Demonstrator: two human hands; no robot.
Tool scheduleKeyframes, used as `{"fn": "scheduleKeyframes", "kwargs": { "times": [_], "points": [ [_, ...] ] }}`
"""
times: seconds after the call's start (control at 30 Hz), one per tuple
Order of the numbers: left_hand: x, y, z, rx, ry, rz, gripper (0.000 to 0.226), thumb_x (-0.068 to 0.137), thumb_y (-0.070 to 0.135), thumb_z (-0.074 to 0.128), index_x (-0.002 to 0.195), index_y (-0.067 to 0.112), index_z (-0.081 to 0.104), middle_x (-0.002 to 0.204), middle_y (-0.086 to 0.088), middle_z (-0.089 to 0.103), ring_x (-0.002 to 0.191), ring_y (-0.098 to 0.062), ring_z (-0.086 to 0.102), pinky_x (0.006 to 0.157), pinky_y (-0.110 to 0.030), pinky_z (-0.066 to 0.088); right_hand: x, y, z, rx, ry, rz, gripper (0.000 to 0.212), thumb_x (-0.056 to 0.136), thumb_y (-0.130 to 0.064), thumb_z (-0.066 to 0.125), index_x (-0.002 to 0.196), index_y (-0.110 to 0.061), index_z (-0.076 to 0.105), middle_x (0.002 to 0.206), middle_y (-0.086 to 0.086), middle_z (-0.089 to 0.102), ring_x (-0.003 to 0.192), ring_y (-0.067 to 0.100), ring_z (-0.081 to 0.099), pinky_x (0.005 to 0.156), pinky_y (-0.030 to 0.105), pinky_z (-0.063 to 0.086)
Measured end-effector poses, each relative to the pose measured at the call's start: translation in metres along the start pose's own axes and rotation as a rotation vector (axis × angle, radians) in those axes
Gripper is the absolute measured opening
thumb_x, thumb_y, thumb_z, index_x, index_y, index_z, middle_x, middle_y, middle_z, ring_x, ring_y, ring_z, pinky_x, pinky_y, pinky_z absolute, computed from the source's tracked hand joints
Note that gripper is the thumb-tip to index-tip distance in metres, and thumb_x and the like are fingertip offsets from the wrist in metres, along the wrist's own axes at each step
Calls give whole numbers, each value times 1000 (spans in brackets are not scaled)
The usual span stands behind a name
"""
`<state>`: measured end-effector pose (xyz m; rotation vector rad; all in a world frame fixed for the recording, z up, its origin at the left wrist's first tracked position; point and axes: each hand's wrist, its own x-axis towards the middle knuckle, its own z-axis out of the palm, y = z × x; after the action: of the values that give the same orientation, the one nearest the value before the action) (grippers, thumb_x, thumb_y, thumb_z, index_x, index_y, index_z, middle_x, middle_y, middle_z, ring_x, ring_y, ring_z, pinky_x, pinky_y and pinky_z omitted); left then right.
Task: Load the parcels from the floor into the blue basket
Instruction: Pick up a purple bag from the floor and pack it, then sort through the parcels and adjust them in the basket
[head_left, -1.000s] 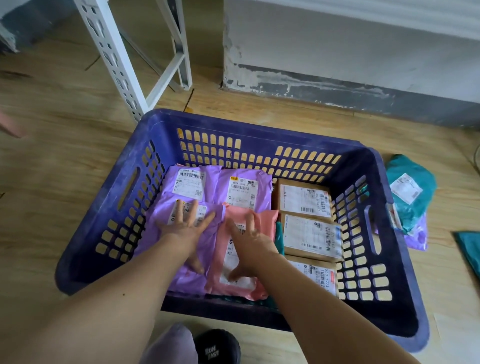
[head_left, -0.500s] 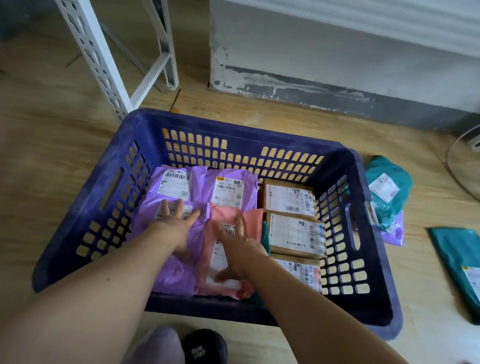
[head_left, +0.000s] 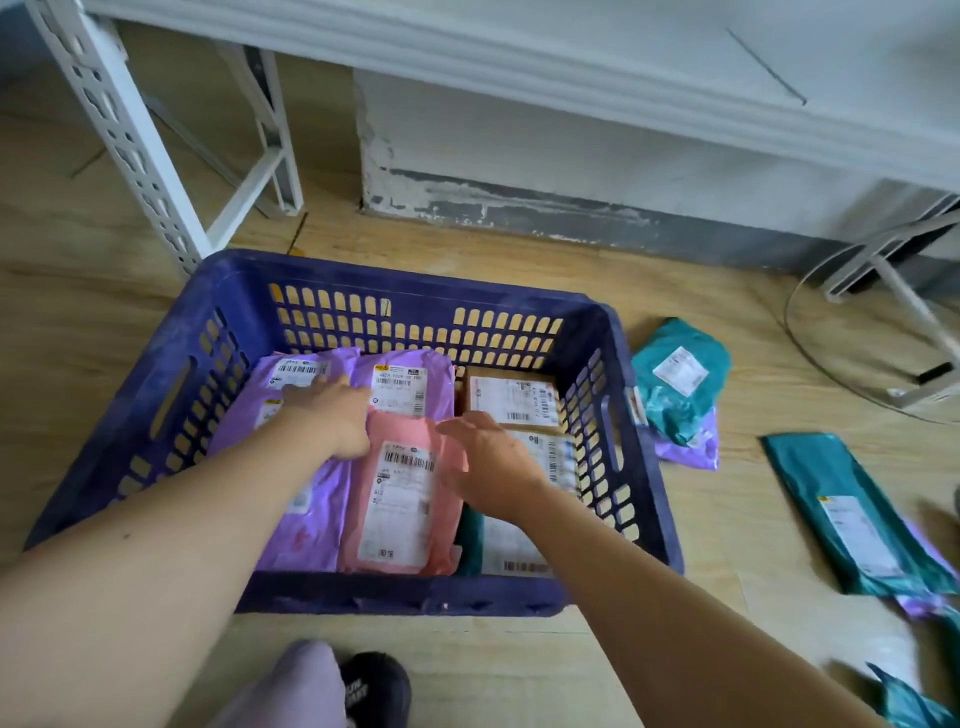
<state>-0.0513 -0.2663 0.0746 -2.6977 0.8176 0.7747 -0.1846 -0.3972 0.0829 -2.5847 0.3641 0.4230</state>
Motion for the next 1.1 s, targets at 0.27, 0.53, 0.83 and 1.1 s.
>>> {"fn": "scheduleKeyframes", "kwargs": {
  "times": [0.27, 0.53, 0.83, 1.1],
  "points": [
    [-21, 96, -46, -2, 391, 270, 44, 85, 23, 59, 128, 18, 50, 126, -5, 50, 112, -21, 51, 91, -38, 49, -48, 36, -40, 44, 180, 91, 44, 90, -25, 57, 134, -25, 50, 146, 0, 37, 116, 21, 55, 96, 32, 45],
    [-46, 185, -66, -125, 479, 507, 39, 89, 24, 53, 128, 22, 52, 131, -2, 50, 114, -22, 52, 86, -35, 44, -111, 91, -62, 199, 361, 231, 41, 83, -10, 60, 123, -19, 61, 130, 3, 53, 108, 22, 56, 90, 25, 43],
    [-74, 267, -70, -255, 493, 590, 31, 90, 21, 48, 120, 28, 57, 130, 3, 52, 111, -21, 55, 79, -30, 42, -179, 137, -80, 301, 582, 387, 30, 81, -7, 59, 109, -16, 68, 115, 1, 67, 86, 17, 58, 78, 19, 39],
    [-106, 334, -72, -238, 442, 717, 33, 85, 20, 54, 117, 25, 60, 131, -3, 53, 117, -25, 51, 87, -30, 41, -249, 192, -99, 229, 560, 569, 26, 84, -15, 59, 107, -22, 68, 114, -5, 66, 101, 17, 60, 80, 19, 37]
  ]
}}
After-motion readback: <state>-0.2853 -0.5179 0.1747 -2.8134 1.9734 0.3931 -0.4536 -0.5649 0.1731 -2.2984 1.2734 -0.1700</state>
